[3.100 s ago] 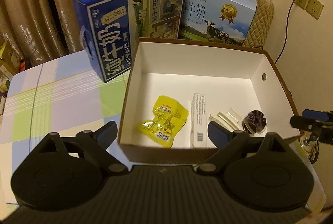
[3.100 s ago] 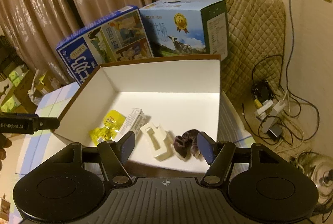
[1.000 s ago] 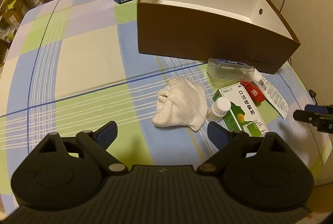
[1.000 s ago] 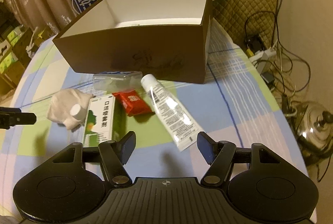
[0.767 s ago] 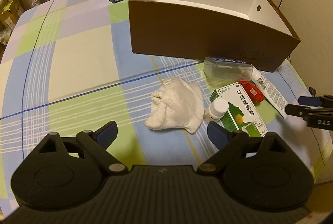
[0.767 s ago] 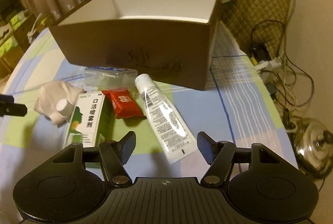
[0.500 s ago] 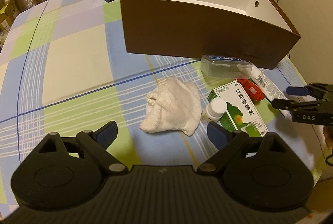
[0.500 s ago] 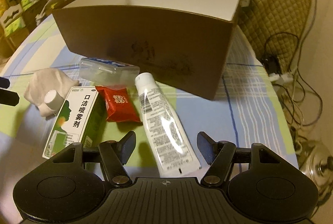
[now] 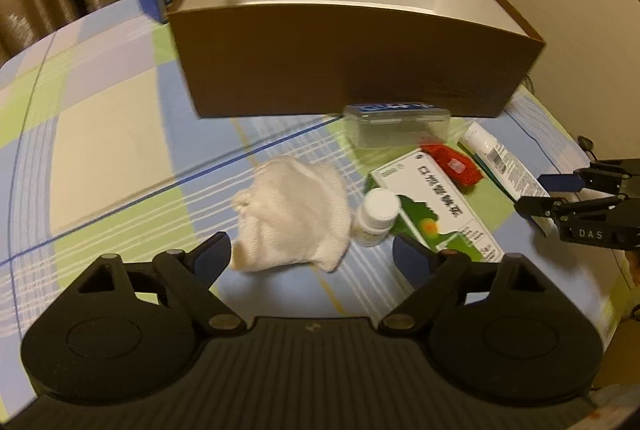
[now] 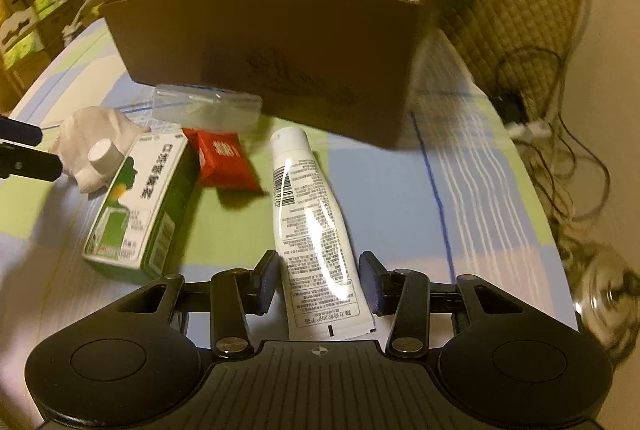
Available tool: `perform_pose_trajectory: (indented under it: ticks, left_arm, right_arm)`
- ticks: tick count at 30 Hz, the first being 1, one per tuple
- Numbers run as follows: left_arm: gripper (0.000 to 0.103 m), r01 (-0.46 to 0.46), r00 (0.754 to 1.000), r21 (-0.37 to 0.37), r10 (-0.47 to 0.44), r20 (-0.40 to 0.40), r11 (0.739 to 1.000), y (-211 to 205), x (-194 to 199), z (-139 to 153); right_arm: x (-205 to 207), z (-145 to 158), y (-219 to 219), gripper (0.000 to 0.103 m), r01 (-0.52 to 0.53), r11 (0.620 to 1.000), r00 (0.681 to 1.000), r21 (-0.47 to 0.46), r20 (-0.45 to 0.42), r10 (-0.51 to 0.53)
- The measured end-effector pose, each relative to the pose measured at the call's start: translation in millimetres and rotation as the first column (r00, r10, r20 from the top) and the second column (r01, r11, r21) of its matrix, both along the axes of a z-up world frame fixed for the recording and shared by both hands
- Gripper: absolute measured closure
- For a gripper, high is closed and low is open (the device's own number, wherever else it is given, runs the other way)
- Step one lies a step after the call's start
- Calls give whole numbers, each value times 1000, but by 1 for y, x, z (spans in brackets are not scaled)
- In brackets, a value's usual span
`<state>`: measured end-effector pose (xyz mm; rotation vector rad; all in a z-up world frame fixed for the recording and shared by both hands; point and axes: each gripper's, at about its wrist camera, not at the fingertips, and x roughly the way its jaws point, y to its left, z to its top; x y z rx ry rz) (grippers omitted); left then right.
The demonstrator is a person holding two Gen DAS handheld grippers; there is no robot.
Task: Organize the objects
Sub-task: 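Grasp the small white pill bottle with the left tool while the right tool grasps the white tube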
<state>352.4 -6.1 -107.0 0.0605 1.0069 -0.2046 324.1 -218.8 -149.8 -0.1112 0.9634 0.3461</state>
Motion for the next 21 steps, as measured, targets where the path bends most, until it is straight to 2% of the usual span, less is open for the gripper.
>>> perform_pose_trajectory:
  ticks: [4,7,8,10,13,17,21]
  left_arm:
    - [33,98,994,38,-100,45,994,-15,-1,-4]
    - [37,184,979,81,-190,75,980,-25,-2,-7]
    - [42,214,972,91,-222,79,973,-28,-1,-9]
    - [45,261,961,105,-269,72,960,-32,0,-15]
    - [54,307,947,130,-316,55,943,-37,5,-25]
    - [62,335,938,127,-344,54,934,-38,10,-33]
    - [65,357,930,115,-365,55,927,-36,17,-39]
  right_arm:
    - [-17,5,-13,62,70,998,997,5,-19,-70]
    - [-28,8,-24,62,110,994,994,-1,-27,-110]
    - [-31,9,-27,62,122,992,992,-3,-29,-122]
    - [-36,11,-32,62,145,989,989,-4,-32,-145]
    - [-42,12,-37,62,168,986,985,-6,-36,-169]
    - [-45,12,-39,62,179,984,983,-8,-36,-179]
    - [-45,12,-38,62,182,983,983,-11,-38,-182]
